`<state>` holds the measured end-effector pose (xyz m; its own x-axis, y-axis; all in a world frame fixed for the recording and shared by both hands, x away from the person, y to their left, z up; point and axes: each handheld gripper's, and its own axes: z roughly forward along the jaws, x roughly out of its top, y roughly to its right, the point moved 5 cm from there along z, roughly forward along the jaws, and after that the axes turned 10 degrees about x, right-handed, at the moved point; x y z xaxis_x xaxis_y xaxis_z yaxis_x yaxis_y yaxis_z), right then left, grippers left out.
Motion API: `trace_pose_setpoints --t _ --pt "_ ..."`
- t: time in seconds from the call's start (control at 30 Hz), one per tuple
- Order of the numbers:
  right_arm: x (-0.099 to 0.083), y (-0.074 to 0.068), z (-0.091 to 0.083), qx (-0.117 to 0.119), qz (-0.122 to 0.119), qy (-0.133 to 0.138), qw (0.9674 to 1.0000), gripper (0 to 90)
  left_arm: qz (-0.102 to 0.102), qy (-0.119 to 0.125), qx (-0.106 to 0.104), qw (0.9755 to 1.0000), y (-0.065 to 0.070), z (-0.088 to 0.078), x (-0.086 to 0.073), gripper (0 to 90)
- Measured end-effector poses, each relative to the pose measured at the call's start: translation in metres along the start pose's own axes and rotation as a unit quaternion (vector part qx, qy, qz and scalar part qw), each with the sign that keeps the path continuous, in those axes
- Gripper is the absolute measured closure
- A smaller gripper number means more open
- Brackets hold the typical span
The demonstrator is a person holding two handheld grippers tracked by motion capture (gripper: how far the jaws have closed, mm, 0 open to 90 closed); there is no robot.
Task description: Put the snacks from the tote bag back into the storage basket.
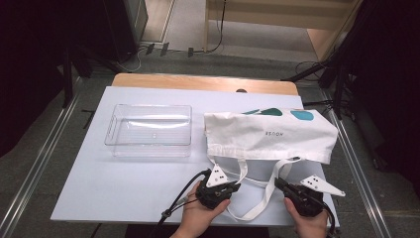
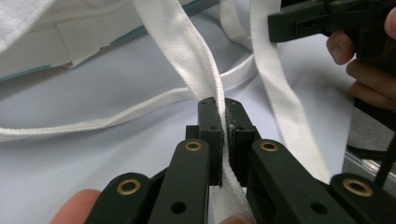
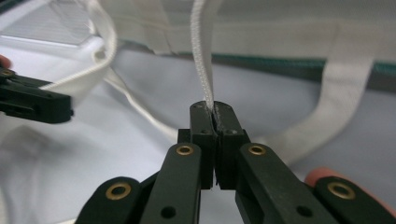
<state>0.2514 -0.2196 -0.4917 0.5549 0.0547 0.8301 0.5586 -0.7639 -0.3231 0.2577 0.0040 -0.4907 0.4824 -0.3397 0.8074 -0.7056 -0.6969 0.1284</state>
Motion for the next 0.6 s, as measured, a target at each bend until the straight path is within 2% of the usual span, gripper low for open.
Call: trace_pose_setpoints --t 0.03,0.17,0.23,0.43,0.6 --pt "0.004 -0.006 0.000 0.004 -0.013 0.009 0.9999 90.0 0.000 0.006 -0.004 1.0000 0.000 -0.001 0.001 88.8" --pt "0.011 -0.015 0.000 0.012 -0.030 0.030 0.9990 90.0 0.001 0.028 -0.015 0.9995 0.004 -0.002 0.009 88.7" --pt "0.022 -0.023 -0.002 0.019 -0.043 0.060 0.9971 90.0 -0.001 0.035 -0.024 0.9991 0.007 -0.001 0.016 88.5" --pt "0.036 -0.032 0.001 0.028 -0.049 0.085 0.9948 90.0 0.012 0.060 -0.044 0.9972 0.021 0.000 0.026 86.1" --pt "0.045 -0.038 0.003 0.035 -0.058 0.101 0.9926 90.0 0.011 0.053 -0.049 0.9973 0.024 0.007 0.027 81.2"
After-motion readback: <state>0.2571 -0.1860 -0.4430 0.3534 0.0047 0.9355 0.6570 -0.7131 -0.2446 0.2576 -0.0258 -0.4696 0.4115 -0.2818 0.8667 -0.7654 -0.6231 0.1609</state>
